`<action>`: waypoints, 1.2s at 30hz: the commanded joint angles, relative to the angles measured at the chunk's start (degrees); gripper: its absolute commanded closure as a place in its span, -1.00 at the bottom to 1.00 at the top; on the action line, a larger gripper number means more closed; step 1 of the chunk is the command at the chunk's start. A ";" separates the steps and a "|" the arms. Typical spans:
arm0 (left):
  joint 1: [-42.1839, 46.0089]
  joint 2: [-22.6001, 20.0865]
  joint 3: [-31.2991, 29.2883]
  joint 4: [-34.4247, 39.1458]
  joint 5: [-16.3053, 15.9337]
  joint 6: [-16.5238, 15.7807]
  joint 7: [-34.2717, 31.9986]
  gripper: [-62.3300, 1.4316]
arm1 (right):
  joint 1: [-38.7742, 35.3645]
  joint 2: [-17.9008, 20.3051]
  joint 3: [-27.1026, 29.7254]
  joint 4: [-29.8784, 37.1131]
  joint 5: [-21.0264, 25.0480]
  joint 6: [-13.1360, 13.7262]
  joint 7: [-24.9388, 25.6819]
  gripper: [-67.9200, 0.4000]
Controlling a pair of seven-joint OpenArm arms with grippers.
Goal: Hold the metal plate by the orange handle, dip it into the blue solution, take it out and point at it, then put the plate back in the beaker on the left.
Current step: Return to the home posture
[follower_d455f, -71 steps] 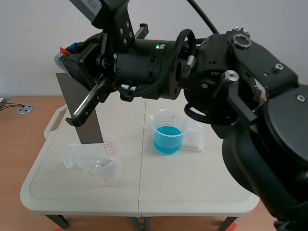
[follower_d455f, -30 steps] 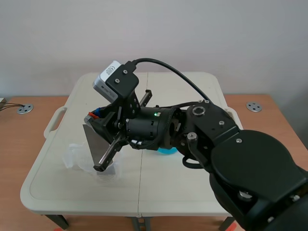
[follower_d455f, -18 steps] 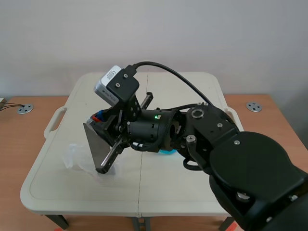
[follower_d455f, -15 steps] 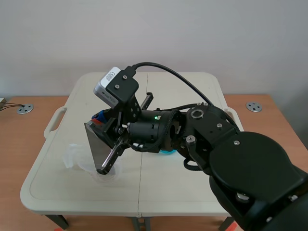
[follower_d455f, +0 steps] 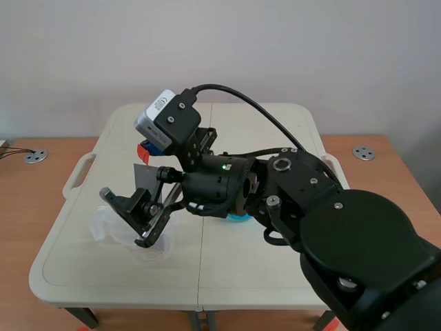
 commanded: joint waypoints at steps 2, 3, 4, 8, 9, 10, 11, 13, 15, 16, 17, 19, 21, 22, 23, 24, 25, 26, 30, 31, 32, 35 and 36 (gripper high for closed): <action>0.13 0.24 -0.13 0.24 0.68 0.07 -0.55 -0.85 | 1.07 -0.31 -0.13 0.42 0.83 0.00 1.22 -0.79; 0.11 0.24 -0.13 0.24 0.70 0.11 -0.50 -0.85 | 1.05 -0.31 -0.13 0.72 0.87 0.00 1.22 -0.87; 0.09 0.24 -0.13 0.24 0.68 0.11 -0.55 -0.85 | 1.05 -0.26 -0.11 1.07 0.90 0.00 1.20 -0.94; -0.33 0.26 -0.13 0.24 0.61 0.07 -0.48 -0.85 | 1.03 0.28 -0.02 3.67 1.62 0.02 -0.37 -0.96; -0.35 0.26 -0.13 0.24 0.61 0.09 -0.35 -0.85 | 1.01 0.46 -0.02 4.35 2.25 0.02 -1.25 -0.96; -0.35 0.26 -0.13 0.24 0.61 0.09 -0.37 -0.85 | 1.01 0.76 -0.02 5.09 3.13 0.02 -1.99 -0.96; -0.35 0.26 -0.13 0.24 0.61 0.09 -0.37 -0.85 | 0.87 1.18 -0.02 5.90 4.35 0.00 -2.62 -0.96; -0.39 0.26 -0.13 0.24 0.55 0.09 -0.39 -0.85 | 0.68 2.43 0.50 7.76 7.32 0.00 -3.89 -0.96; -0.61 0.24 -0.13 0.24 0.55 0.07 -0.63 -0.85 | 0.02 3.76 1.55 9.92 9.99 0.00 -5.16 -0.96; -0.83 0.20 -0.13 0.26 0.55 0.15 -1.29 -0.85 | -0.42 4.46 2.27 11.19 10.95 0.00 -6.03 -0.96; -1.25 0.04 -0.13 0.26 0.57 0.11 -1.95 -0.85 | -0.90 5.25 3.15 12.39 11.61 0.00 -6.91 -0.96; -2.86 -0.07 -0.13 0.68 0.13 0.15 -2.95 -0.85 | -2.10 6.80 4.72 14.47 13.03 0.00 -7.96 -0.96; -5.18 -0.07 -0.13 1.55 0.13 0.13 -2.97 -0.85 | -3.39 8.44 6.05 16.24 14.27 0.04 -8.79 -0.96; -6.34 -0.07 -0.13 2.12 0.11 0.15 -2.95 -0.85 | -4.15 9.25 6.73 17.07 14.71 0.04 -9.09 -0.96; -7.48 -0.07 -0.13 2.82 -0.09 0.17 -2.93 -0.85 | -4.94 10.14 7.52 17.94 15.50 0.04 -9.49 -0.96; -8.57 -0.07 -0.13 3.56 -0.52 0.20 -2.95 -0.85 | -5.73 11.04 8.33 18.86 16.33 0.04 -9.75 -0.96; -9.62 -0.07 -0.13 4.37 -1.11 0.26 -2.93 -0.85 | -6.58 11.91 9.20 19.80 17.00 0.07 -10.12 -0.96; -10.64 -0.07 -0.13 5.25 -1.40 0.31 -2.93 -0.85 | -7.45 12.79 10.14 20.74 17.64 0.13 -10.60 -0.96; -14.27 -0.07 -0.13 8.87 -2.45 0.31 -2.95 -0.85 | -11.37 16.02 14.32 23.87 19.96 0.31 -11.32 -0.96; -15.17 -0.07 -0.13 9.68 -2.93 0.28 -2.95 -0.85 | -12.46 16.76 15.50 24.68 20.52 0.79 -11.30 -0.96; -16.02 -0.07 -0.13 10.43 -3.17 0.28 -2.95 -0.85 | -13.51 17.42 16.65 25.46 20.96 1.49 -11.37 -0.96; -18.62 -0.09 -0.13 12.50 -4.72 0.28 -2.93 -0.85 | -17.03 18.97 20.35 28.15 21.77 2.43 -12.15 -0.96; -19.45 -0.09 -0.13 13.05 -5.42 0.26 -2.93 -0.85 | -18.32 19.41 21.49 29.00 21.77 2.93 -12.13 -0.96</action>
